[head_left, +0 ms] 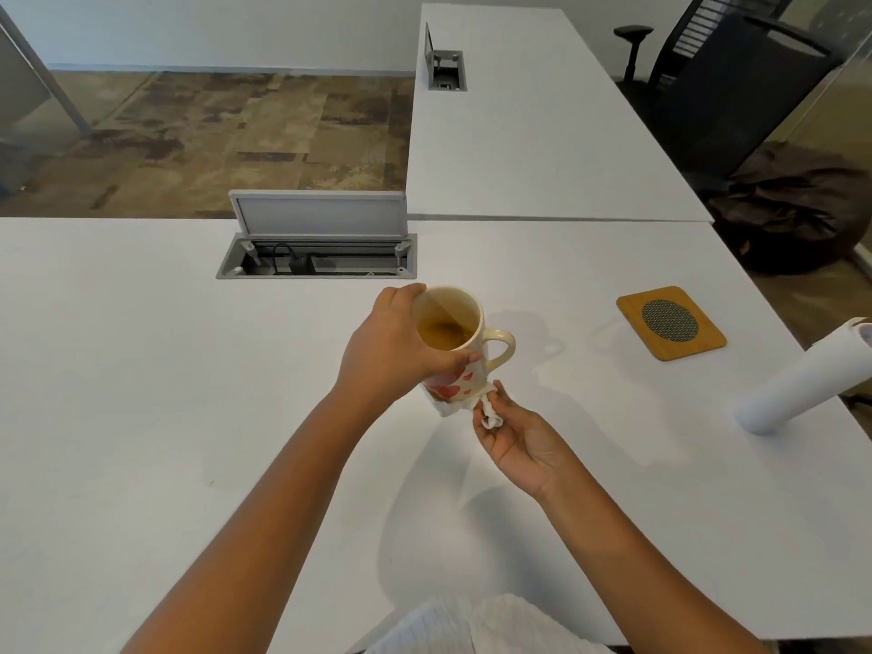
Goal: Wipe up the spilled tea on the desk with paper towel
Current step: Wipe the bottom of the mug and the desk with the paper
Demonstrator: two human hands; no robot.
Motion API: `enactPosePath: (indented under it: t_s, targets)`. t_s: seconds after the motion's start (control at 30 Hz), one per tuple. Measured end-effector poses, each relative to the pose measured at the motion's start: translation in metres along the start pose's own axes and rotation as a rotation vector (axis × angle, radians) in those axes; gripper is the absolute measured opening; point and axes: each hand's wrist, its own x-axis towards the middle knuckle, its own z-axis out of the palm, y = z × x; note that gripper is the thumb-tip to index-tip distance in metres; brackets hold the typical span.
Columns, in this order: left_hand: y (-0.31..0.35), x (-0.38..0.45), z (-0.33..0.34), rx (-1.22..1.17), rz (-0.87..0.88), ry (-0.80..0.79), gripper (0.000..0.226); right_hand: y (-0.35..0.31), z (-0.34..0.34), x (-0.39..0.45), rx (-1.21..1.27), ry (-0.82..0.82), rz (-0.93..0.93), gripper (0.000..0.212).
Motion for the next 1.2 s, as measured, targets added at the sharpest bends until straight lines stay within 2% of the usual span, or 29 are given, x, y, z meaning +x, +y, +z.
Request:
enactPosePath:
  t_s: [0.17, 0.37, 0.43, 0.5, 0.57, 0.63, 0.7, 0.73, 0.77, 0.83, 0.9, 1.0, 1.1, 1.2]
  targets:
    - [0.007, -0.007, 0.005, -0.028, 0.033, -0.044, 0.093, -0.007, 0.003, 0.005, -0.007, 0.004, -0.115, 0.023]
    - [0.020, -0.011, 0.011, -0.012, 0.098, -0.125, 0.094, -0.010, 0.008, 0.015, -0.185, -0.053, -0.088, 0.033]
    - [0.020, -0.011, 0.012, -0.030, 0.088, -0.133, 0.094, -0.001, 0.009, 0.019, -0.192, -0.060, -0.069, 0.020]
    - [0.017, -0.013, 0.013, -0.027, 0.083, -0.122, 0.094, 0.010, 0.008, 0.027, -0.253, -0.018, -0.124, 0.013]
    - [0.010, -0.017, 0.013, -0.013, 0.077, -0.096, 0.096, 0.016, 0.003, 0.040, -0.393, 0.010, -0.172, 0.021]
    - [-0.001, -0.022, 0.012, -0.007, 0.051, -0.069, 0.099, 0.019, -0.006, 0.052, -0.757, 0.122, -0.227, 0.044]
    - [-0.015, -0.026, 0.011, -0.014, 0.006, -0.037, 0.100, 0.019, -0.020, 0.061, -1.354, 0.205, -0.406, 0.028]
    - [-0.023, -0.028, 0.010, -0.021, -0.020, -0.016, 0.100, 0.022, -0.027, 0.064, -1.563, 0.203, -0.459, 0.021]
    - [-0.031, -0.031, 0.010, -0.027, -0.048, 0.005, 0.099, 0.025, -0.035, 0.068, -1.698, 0.167, -0.463, 0.023]
    - [-0.049, -0.034, 0.008, -0.032, -0.121, 0.053, 0.099, 0.033, -0.039, 0.072, -1.857, 0.118, -0.413, 0.033]
    - [-0.067, -0.035, 0.006, -0.037, -0.192, 0.103, 0.098, 0.035, -0.041, 0.077, -1.991, 0.120, -0.452, 0.033]
    - [-0.095, -0.034, 0.002, -0.036, -0.290, 0.182, 0.097, 0.039, -0.041, 0.086, -1.985, 0.139, -0.563, 0.019]
    - [-0.118, -0.030, -0.005, -0.076, -0.370, 0.254, 0.096, 0.042, -0.042, 0.097, -1.985, 0.144, -0.575, 0.028]
    - [-0.135, -0.027, -0.009, -0.086, -0.418, 0.296, 0.096, 0.047, -0.045, 0.107, -2.115, 0.100, -0.612, 0.031]
